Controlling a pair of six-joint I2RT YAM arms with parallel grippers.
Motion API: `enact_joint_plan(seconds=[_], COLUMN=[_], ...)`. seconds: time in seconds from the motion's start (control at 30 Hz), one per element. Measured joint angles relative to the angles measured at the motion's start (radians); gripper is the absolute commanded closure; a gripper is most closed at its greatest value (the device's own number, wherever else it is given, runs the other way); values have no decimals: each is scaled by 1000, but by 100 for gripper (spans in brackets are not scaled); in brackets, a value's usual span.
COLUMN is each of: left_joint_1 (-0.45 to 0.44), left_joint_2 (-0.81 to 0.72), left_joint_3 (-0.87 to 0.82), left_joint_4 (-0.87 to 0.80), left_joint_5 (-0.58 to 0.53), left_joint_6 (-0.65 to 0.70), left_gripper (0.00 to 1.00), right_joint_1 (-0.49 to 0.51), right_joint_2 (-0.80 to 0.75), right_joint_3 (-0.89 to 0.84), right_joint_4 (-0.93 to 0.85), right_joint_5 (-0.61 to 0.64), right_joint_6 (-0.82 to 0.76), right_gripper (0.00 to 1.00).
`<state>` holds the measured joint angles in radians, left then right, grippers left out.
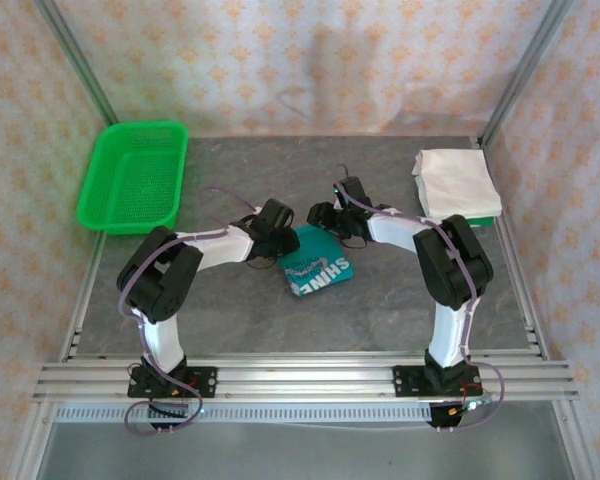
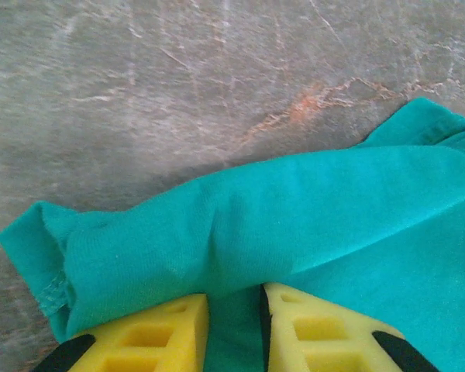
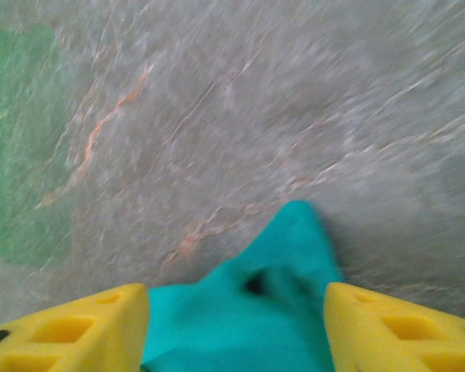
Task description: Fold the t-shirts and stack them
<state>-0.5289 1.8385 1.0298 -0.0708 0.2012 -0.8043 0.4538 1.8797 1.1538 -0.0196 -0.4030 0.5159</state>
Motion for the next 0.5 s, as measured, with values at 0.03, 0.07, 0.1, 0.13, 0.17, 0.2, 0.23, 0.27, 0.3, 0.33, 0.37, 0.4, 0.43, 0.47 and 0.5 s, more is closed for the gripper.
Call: enact_joint_plan(seconds=[0.03,0.07,0.1,0.13,0.17,0.2,0.23,0.27,0.3,0.33,0.37,0.4,0.43,0.47,0.5], left_joint_1=[4,8,13,15,17,19,19,19,19,19,19,19,21,21,21], left_joint_2=[-3,-5,-6,-6,-6,-6,-6,-8,-11,-16,-25,-34,-51,-73,-101], left_joint_3=[-5,-9,-11,-12,-12,-12,-12,-12,-12,-12,-12,-13,-13,-15,-20], left_joint_4=[2,5,7,8,9,10,12,16,19,19,19,16,12,9,9], left_joint_5=[0,0,0,1,1,4,8,12,19,26,31,35,40,44,44], left_joint_6=[2,2,3,3,3,4,9,13,16,18,19,20,18,17,16], left_gripper=[79,80,80,80,78,74,71,67,63,58,54,52,50,48,48], right_joint_1=[-12,-24,-36,-45,-52,-54,-53,-49,-43,-35,-24,-13,3,19,34], right_joint_2=[-16,-34,-53,-66,-77,-84,-89,-92,-93,-93,-94,-94,-94,-94,-94], right_joint_3=[-12,-24,-34,-37,-37,-37,-38,-40,-45,-52,-58,-63,-64,-64,-64], right_joint_4=[-6,-18,-37,-61,-89,-115,-135,-156,-174,-194,-218,-237,-264,-282,-294], right_joint_5=[7,8,6,6,5,1,-5,-11,-14,-16,-16,-16,-15,-13,-9], right_joint_6=[-17,-37,-61,-84,-109,-132,-151,-169,-187,-203,-220,-233,-248,-260,-270], right_gripper=[34,34,34,34,34,35,35,35,35,35,35,36,36,36,36])
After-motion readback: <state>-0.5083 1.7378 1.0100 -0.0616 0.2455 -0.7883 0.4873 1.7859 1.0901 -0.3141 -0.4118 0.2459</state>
